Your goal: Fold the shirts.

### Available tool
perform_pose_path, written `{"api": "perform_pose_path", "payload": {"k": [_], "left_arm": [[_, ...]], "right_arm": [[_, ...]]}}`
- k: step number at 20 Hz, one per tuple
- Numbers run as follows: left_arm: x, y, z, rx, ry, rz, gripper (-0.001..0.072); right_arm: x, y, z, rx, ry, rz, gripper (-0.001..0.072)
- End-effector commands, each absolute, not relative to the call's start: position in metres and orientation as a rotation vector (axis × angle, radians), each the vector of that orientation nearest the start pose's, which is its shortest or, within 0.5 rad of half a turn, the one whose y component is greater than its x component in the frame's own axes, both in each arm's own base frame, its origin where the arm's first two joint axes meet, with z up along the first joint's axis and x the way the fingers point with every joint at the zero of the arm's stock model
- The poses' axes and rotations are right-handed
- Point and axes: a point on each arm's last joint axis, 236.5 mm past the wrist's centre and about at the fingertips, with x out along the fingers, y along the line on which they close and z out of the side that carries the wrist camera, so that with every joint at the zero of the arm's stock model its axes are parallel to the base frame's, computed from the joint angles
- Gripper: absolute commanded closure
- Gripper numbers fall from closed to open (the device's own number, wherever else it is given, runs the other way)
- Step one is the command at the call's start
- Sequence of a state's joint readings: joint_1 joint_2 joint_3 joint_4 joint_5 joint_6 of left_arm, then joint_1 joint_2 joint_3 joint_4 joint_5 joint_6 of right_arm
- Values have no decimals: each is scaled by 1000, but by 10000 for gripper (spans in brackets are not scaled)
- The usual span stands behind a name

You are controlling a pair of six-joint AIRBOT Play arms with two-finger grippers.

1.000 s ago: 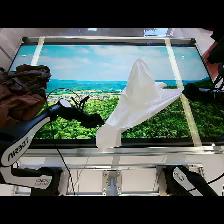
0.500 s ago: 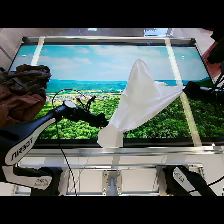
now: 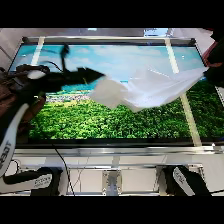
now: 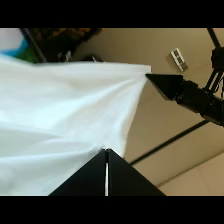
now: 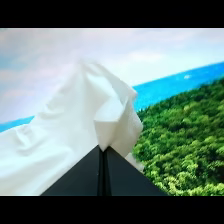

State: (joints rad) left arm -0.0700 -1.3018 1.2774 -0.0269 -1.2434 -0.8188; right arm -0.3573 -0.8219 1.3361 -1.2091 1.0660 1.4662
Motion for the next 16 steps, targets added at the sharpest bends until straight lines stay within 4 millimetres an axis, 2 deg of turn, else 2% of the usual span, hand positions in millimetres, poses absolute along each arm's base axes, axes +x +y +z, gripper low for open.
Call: {"api": "perform_pose_path", "payload": {"k": [1, 3, 6, 8, 9, 10, 12, 14, 16], "left_arm": [[337, -191, 383, -493, 213, -1151, 697], [299, -168, 435, -370, 40, -1024, 697], [245, -139, 500, -179, -220, -749, 698], [217, -123, 527, -121, -318, -617, 698], [214, -118, 530, -104, -322, -583, 698], [222, -114, 525, -113, -296, -565, 698], [263, -107, 493, -153, -155, -550, 698], [326, -100, 437, -206, 51, -553, 698], [393, -94, 379, -234, 202, -530, 698]], "right_arm": [[300, -52, 385, 101, 282, -119, 688], [255, -46, 447, 26, 118, -162, 690], [199, -27, 515, -33, -79, -170, 690], [189, -15, 537, -32, -151, -134, 690], [195, -7, 541, -29, -163, -92, 690], [210, -2, 536, -13, -140, -49, 690], [254, -2, 513, 38, -42, 21, 689], [314, -7, 467, 112, 130, 88, 688], [374, -17, 404, 186, 312, 138, 688]]}}
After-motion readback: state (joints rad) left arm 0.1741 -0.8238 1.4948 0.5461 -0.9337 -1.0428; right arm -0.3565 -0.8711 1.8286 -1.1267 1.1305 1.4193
